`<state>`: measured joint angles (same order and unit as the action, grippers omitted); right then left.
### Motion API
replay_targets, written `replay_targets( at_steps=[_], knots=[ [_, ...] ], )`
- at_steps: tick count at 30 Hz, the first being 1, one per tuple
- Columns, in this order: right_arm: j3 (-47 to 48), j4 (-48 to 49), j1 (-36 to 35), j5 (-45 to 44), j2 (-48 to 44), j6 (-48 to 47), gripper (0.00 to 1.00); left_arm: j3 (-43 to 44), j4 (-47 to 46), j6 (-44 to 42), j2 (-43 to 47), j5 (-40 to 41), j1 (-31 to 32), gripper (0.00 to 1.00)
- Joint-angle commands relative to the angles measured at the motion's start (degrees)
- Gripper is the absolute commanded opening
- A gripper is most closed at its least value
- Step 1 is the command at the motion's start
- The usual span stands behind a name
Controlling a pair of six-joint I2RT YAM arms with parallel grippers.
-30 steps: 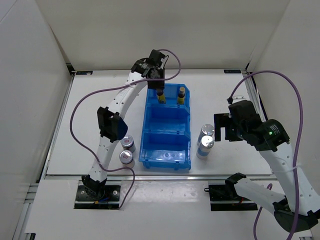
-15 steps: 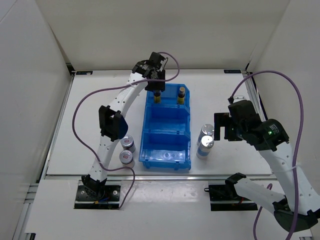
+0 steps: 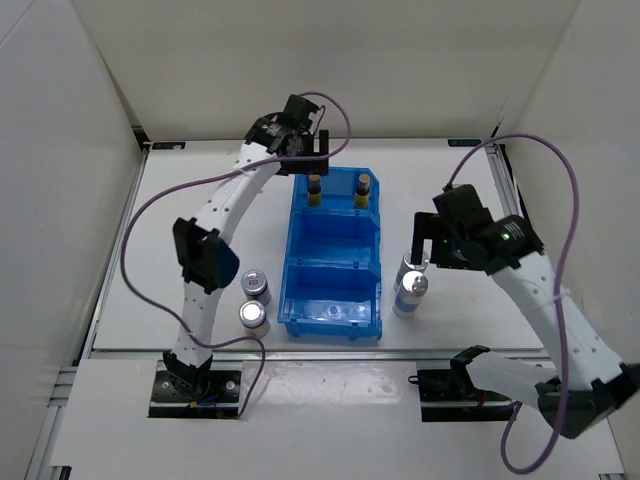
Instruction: Organize the condiment bottles
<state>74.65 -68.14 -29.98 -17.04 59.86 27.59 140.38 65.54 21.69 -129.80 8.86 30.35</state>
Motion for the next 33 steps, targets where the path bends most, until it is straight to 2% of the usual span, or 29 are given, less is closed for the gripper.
replay_targets(
  at_steps=[1,6,10,14,15,17,18,20,26,29,33],
  knots=[
    [-0.6,3.1,0.0,-1.4,5.1,3.2,0.99,-6.1,-0.8,-0.7,17.3,4.7,0.1,1.00],
    [-0.6,6.1,1.1,-1.4,10.5,3.2,0.99,-21.0,-0.8,-1.8,33.3,9.1,-1.3,1.00],
    [-1.3,7.9,2.6,0.1,15.3,3.2,0.99,-34.1,-0.8,-2.4,42.1,10.2,-3.3,1.00],
    [-2.5,9.7,4.0,3.3,18.6,2.5,0.99,-46.8,-1.4,-2.4,48.1,13.2,-5.3,1.00],
    [-2.5,10.7,4.8,5.4,19.2,2.5,0.95,-48.9,-3.1,-2.9,49.2,13.7,-5.9,1.00],
    [-3.4,12.1,5.5,7.8,20.8,1.9,0.94,-54.3,-4.4,-2.9,52.0,12.9,-6.7,1.00],
    [-4.7,13.3,6.2,9.3,22.5,1.9,0.87,-57.3,-6.2,-2.2,54.3,10.5,-7.4,1.00],
    [-4.7,13.3,6.2,9.9,23.5,1.9,0.84,-59.9,-6.7,-1.6,55.5,9.8,-7.9,1.00],
    [-2.9,12.6,6.2,8.5,24.3,0.9,0.59,-68.1,-9.4,-1.0,58.3,11.1,-8.5,1.00],
    [1.4,9.6,6.2,4.3,24.3,0.4,0.43,-69.6,-10.0,-1.0,59.0,9.1,-8.5,1.00],
    [8.1,6.6,6.2,0.1,24.3,-0.2,0.31,-69.6,-10.5,-1.0,59.0,8.5,-8.5,1.00]
  ],
)
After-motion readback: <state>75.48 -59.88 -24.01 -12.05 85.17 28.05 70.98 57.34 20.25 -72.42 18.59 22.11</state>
